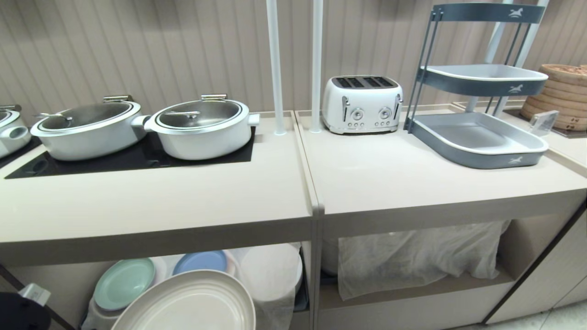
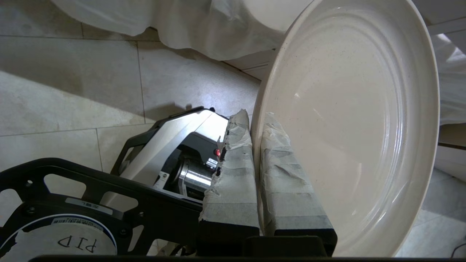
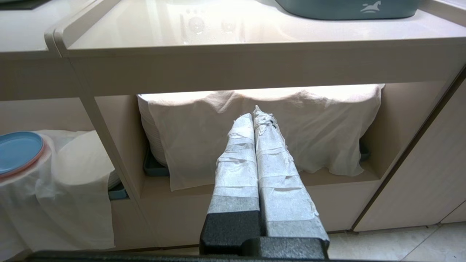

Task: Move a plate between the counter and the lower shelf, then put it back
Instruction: Put the plate

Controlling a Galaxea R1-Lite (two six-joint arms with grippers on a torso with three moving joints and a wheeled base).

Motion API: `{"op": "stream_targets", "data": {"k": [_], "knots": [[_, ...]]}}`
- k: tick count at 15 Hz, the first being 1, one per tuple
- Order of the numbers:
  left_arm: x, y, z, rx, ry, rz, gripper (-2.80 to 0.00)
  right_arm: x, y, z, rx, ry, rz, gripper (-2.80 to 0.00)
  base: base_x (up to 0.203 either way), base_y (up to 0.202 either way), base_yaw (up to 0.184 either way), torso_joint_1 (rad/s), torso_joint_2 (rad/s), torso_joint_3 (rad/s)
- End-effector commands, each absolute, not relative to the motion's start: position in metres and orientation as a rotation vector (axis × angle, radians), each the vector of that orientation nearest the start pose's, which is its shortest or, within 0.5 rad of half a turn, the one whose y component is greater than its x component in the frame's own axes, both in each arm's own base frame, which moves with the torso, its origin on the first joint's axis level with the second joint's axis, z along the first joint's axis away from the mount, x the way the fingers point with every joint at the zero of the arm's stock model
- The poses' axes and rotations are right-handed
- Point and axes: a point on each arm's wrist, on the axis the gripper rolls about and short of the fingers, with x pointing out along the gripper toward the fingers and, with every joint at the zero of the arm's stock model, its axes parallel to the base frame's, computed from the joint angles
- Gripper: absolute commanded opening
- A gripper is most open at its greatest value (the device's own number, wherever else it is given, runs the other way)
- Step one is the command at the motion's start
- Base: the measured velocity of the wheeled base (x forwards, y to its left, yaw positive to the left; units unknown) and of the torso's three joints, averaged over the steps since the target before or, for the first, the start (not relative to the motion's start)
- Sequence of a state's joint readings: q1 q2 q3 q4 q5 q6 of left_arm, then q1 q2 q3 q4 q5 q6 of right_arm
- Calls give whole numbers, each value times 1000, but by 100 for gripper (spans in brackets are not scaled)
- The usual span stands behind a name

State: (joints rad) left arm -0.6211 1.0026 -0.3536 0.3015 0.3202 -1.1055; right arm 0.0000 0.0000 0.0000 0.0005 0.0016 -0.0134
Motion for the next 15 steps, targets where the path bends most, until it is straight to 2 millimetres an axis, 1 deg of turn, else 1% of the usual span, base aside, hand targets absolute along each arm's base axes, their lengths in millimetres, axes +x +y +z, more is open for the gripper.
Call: {"op": "stream_targets", "data": {"k": [1,15], "knots": [[71,-42,125,-602,877,217,-280,-23,0,75,-14,0,2,-280,0,0,0,226,-443,-230],[71,-42,125,-603,876,217,-280,-23,0,75,-14,0,2,-280,0,0,0,167,-338,-177]]}}
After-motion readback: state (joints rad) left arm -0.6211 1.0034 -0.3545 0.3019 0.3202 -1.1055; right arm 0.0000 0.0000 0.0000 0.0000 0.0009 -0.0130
